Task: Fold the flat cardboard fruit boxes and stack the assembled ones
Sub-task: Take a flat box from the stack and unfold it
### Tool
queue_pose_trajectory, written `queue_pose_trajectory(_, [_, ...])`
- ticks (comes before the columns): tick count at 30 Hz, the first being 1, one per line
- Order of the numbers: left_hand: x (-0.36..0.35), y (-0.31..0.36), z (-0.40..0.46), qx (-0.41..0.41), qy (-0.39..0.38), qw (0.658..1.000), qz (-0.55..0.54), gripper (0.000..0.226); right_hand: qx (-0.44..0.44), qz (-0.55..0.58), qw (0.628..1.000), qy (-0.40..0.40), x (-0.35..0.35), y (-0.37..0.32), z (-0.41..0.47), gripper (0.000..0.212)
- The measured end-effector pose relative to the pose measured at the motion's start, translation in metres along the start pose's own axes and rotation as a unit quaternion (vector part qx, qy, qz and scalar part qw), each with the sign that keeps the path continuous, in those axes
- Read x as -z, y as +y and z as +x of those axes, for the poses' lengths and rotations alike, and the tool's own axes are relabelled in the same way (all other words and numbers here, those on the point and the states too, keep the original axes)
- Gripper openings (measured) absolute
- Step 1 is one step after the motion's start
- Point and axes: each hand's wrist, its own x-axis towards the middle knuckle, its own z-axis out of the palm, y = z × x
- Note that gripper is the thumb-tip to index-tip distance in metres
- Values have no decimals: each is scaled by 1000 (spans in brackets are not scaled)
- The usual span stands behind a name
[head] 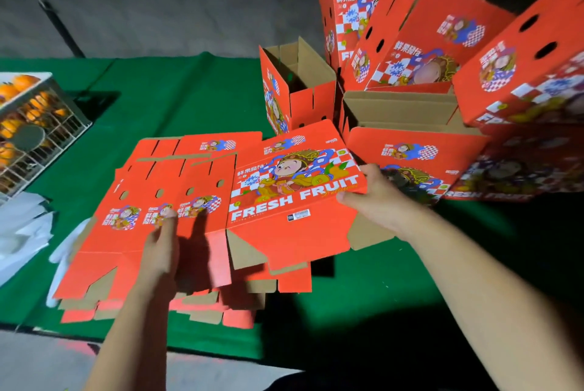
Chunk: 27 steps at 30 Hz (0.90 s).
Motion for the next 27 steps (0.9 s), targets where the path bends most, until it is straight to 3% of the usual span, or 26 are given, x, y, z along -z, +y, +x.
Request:
queue_pose_trajectory(3, [4,-13,4,-22,10,999,-23,74,10,45,999,-15,5,6,-6,44])
queue_pose_trajectory(6, [12,-18,-1,-54,21,998,-35,24,0,45,993,-111,18,23,-17,49])
queue_pose_trajectory(9, [8,-4,-6,-128,-17,992,-5,8,-10,23,988,-152,28,43,-26,62])
queue_pose_trajectory(11, [-2,10,-6,-156,-38,987,6,16,-30,83,987,-134,32,53,-29,57])
queue_pose_trajectory(15, [-47,33,-25,-150,-65,985,-62,31,-30,256,966,-2,47,64,-28,57])
queue_pose_trajectory(16, [-60,38,-35,-159,-99,980,-63,31,-22,263,965,-3,53,63,-29,60])
queue_pose_trajectory(18, [-82,42,-59,-99,-235,963,-88,40,-16,220,974,-51,56,59,-32,56])
queue_pose_trajectory(20, [-100,39,-78,-99,-298,944,-97,49,1,165,984,-61,52,53,-33,68])
queue_pose_trajectory(22, [-116,42,-95,-106,-315,934,-133,58,19,160,987,-3,52,46,-32,89])
queue_pose_trajectory(24, [-127,53,-97,-69,-316,924,-203,70,57,178,982,37,59,41,-34,76])
queue_pose_trajectory(25, [-130,59,-93,-61,-302,926,-219,66,77,183,979,50,64,40,-36,66])
queue_pose_trajectory(27, [-134,63,-77,-118,-196,959,-169,36,107,193,973,71,72,37,-39,48])
